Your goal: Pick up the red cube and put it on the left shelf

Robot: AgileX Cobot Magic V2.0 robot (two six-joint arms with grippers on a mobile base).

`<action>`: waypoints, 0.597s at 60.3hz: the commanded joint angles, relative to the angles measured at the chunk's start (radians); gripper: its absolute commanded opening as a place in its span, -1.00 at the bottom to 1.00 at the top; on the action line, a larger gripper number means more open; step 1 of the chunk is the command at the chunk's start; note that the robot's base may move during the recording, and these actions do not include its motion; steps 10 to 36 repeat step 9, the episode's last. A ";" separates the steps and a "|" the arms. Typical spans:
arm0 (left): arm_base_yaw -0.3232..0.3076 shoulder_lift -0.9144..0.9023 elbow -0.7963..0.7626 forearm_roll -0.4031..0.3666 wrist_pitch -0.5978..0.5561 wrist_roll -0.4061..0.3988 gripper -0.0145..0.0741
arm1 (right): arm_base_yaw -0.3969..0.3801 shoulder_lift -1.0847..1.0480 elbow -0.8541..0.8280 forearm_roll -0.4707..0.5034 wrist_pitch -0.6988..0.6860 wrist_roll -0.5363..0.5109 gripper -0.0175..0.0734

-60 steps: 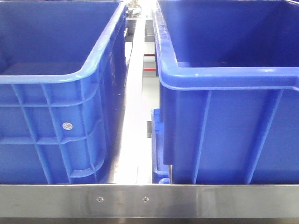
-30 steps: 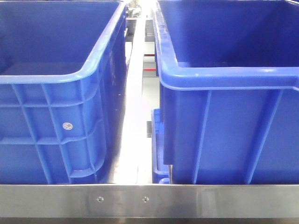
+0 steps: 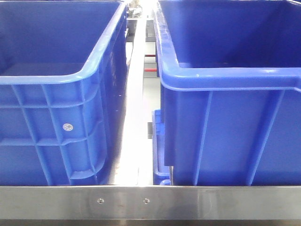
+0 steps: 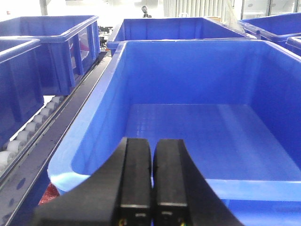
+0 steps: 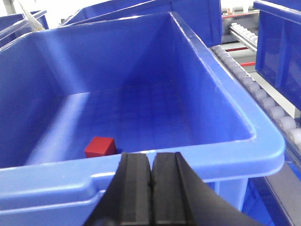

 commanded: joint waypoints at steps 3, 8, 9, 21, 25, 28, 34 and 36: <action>-0.004 -0.015 0.025 0.000 -0.083 0.000 -0.44 | -0.007 -0.024 -0.016 -0.013 -0.099 -0.006 -0.51; -0.004 -0.015 0.025 0.000 -0.083 0.000 -0.44 | -0.007 -0.024 -0.016 -0.013 -0.099 -0.006 -0.51; -0.004 -0.015 0.025 0.000 -0.083 0.000 -0.44 | -0.007 -0.024 -0.016 -0.013 -0.099 -0.006 -0.51; -0.004 -0.015 0.025 0.000 -0.083 0.000 -0.44 | -0.007 -0.024 -0.016 -0.013 -0.099 -0.006 -0.51; -0.004 -0.015 0.025 0.000 -0.083 0.000 -0.44 | -0.007 -0.024 -0.016 -0.013 -0.099 -0.006 -0.51; -0.004 -0.015 0.025 0.000 -0.083 0.000 -0.44 | -0.007 -0.024 -0.016 -0.013 -0.099 -0.006 -0.51; -0.004 -0.015 0.025 0.000 -0.083 0.000 -0.44 | -0.007 -0.024 -0.016 -0.013 -0.099 -0.006 -0.51; -0.004 -0.015 0.025 0.000 -0.083 0.000 -0.44 | -0.007 -0.024 -0.016 -0.013 -0.099 -0.006 -0.51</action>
